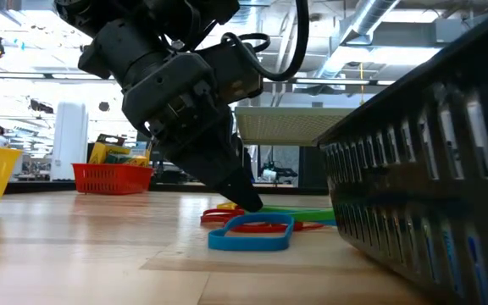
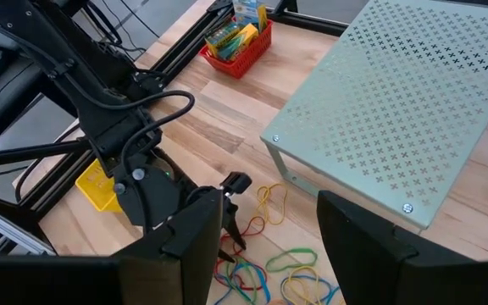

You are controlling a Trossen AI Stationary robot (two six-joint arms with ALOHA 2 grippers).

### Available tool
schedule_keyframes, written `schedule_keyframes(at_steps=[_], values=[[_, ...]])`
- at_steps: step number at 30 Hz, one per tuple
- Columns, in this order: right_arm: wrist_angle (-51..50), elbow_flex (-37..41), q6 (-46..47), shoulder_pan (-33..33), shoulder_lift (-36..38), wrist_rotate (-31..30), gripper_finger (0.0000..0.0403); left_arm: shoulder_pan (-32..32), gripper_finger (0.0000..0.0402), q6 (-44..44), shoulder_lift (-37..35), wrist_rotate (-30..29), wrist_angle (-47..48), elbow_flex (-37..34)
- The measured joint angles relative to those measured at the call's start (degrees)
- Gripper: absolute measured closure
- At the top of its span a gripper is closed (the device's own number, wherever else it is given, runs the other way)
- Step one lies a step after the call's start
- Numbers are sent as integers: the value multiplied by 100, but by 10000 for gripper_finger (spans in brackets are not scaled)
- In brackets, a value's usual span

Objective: Pick & Place Office Desk Supplies
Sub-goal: Put the green rubber band into the yellow bin

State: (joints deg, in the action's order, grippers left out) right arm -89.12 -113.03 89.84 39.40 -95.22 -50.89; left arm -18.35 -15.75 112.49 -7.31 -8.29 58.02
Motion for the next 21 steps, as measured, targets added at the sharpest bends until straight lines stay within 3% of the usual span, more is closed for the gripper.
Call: schedule_keyframes(at_steps=[21], values=[[24,0,-26,-4,0,-13,212,-125,298,-98,87,-204,-224,11]])
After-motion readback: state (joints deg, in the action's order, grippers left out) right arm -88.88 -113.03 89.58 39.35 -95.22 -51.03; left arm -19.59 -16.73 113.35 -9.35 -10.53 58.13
